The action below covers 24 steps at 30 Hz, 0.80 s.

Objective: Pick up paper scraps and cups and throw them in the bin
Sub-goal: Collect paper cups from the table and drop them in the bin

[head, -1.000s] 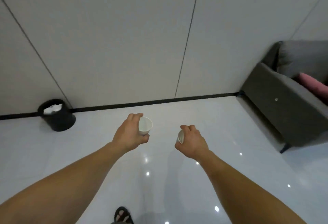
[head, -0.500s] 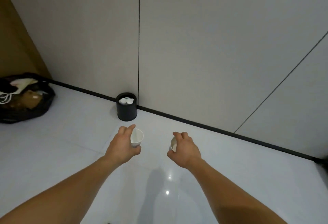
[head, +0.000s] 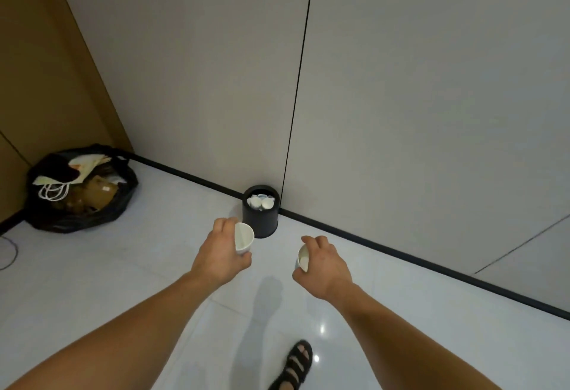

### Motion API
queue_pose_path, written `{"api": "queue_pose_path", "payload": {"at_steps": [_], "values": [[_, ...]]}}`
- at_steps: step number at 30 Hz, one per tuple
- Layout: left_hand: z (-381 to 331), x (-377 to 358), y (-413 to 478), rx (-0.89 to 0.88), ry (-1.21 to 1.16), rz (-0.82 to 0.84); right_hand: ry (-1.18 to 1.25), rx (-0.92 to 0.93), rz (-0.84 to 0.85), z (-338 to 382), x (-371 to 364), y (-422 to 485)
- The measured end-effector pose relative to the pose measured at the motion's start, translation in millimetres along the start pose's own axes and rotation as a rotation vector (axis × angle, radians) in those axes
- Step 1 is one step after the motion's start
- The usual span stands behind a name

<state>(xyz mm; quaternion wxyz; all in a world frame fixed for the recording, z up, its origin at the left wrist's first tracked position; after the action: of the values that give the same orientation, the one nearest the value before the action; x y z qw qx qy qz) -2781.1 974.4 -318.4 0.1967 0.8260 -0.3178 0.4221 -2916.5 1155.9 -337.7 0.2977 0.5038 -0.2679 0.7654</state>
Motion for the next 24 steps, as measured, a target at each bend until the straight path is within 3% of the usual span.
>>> {"api": "queue_pose_path", "payload": {"at_steps": [13, 24], "values": [[-11.6, -18.2, 229.0, 0.013, 0.142, -0.036, 0.133, 0.091, -0.012, 7.3, 21.3, 269.5], [5.2, -94.2, 395.9, -0.035, 0.003, 0.177, 0.137, -0.064, 0.046, -20.7, -15.4, 404.5]]}}
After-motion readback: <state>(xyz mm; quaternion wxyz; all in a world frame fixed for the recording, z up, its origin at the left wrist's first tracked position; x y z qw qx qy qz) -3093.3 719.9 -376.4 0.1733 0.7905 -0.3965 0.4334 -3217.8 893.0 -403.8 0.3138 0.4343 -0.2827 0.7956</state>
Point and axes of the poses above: each hand's wrist, its own y-axis towards the middle knuckle, its own x-axis out of the back of the hand, z = x × y, the point moved 7 cm from there along y, towards the middle knuckle, and after that the axes turned 6 degrees about -z, right-handed, at the moved point
